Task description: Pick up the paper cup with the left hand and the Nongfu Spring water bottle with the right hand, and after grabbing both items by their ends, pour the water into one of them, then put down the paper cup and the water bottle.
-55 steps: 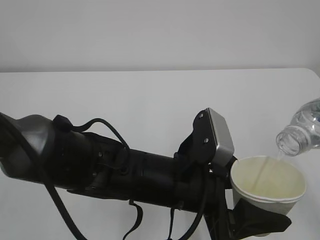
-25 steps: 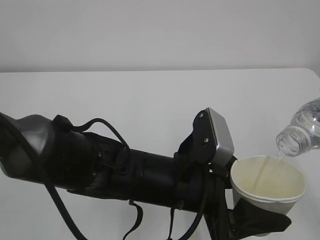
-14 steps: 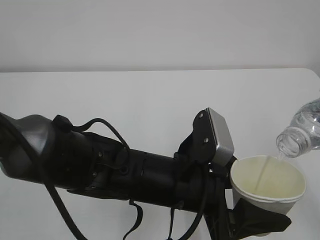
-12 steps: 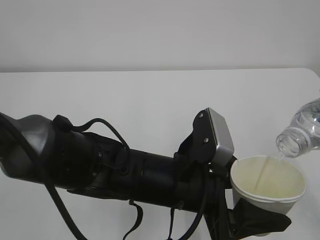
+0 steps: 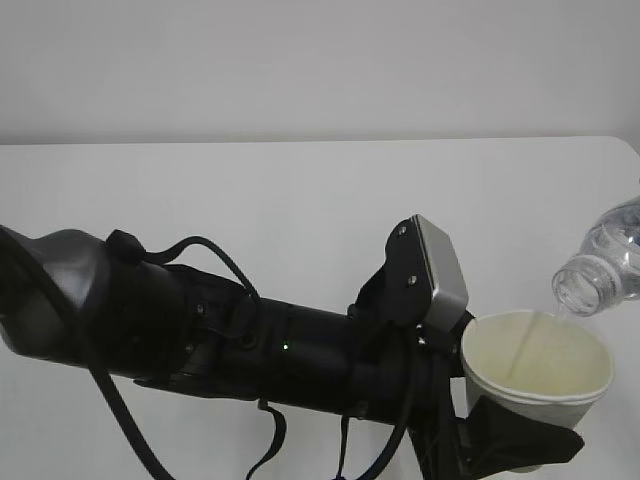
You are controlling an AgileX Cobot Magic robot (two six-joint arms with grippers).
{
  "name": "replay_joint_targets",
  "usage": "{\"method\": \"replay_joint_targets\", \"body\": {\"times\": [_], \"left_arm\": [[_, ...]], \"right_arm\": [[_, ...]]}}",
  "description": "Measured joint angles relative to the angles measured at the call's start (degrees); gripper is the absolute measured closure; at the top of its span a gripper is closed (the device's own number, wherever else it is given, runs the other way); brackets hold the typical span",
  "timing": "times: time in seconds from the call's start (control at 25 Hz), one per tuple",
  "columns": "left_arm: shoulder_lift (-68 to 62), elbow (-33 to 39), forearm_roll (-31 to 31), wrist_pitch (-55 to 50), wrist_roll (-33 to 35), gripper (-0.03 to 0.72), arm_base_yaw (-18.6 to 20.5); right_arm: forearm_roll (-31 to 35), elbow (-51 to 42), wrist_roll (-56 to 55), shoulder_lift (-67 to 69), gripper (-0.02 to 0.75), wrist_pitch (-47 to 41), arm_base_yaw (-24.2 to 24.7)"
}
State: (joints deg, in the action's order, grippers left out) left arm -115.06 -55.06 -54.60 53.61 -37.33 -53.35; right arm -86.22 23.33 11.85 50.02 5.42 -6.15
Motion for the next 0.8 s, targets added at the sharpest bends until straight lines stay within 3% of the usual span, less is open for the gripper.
{"method": "replay_joint_targets", "body": {"times": [0.8], "left_arm": [[0.0,0.0,0.4,0.3,0.0,0.225,0.0]], "right_arm": [[-0.1,0.0,0.0,0.0,0.32,0.0,0.0]]}}
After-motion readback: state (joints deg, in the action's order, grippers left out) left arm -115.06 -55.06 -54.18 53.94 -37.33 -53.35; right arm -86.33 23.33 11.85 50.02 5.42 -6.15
